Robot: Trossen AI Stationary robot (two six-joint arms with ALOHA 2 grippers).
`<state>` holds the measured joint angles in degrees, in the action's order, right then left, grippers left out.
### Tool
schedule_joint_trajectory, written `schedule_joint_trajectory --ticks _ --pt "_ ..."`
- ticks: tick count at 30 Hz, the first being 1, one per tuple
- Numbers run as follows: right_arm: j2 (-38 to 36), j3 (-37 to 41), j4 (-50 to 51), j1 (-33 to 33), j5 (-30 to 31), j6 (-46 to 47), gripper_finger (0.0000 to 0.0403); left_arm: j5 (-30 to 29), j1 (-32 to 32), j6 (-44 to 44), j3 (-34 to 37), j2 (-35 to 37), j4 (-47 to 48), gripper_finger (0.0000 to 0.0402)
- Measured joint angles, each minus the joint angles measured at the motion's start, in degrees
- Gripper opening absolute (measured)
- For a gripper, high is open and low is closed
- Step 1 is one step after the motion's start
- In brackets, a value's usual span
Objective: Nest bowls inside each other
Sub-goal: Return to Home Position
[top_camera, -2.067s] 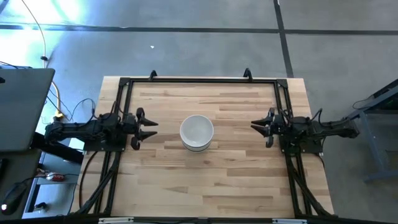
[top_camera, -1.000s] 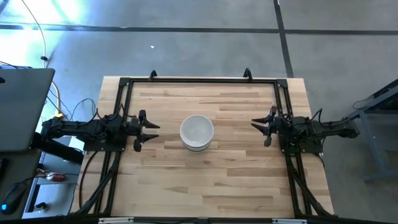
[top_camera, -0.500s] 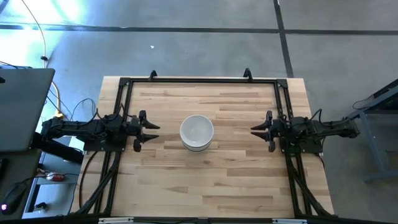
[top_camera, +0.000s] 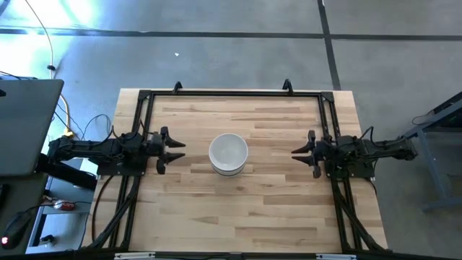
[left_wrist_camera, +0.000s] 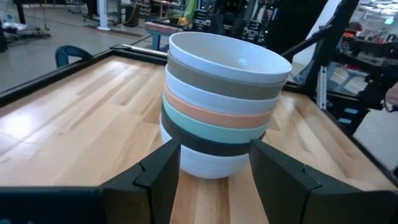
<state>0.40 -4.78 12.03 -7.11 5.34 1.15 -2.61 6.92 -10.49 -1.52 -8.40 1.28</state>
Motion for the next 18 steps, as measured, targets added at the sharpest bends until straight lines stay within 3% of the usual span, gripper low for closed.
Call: schedule_joint_trajectory --ticks 5,13,18 --pt "0.0 0.0 0.1 0.0 -2.0 -0.1 0.0078 0.2 0.0 -1.3 0.0 0.0 0.0 0.0181" --pt "-0.1 0.0 0.0 0.0 0.5 -1.3 0.0078 -3.5 0.0 0.1 0.0 0.0 -0.6 0.0182" --pt "-0.1 0.0 0.0 0.0 0.1 -1.3 0.0078 -2.9 0.0 0.8 0.0 0.0 -0.6 0.0182"
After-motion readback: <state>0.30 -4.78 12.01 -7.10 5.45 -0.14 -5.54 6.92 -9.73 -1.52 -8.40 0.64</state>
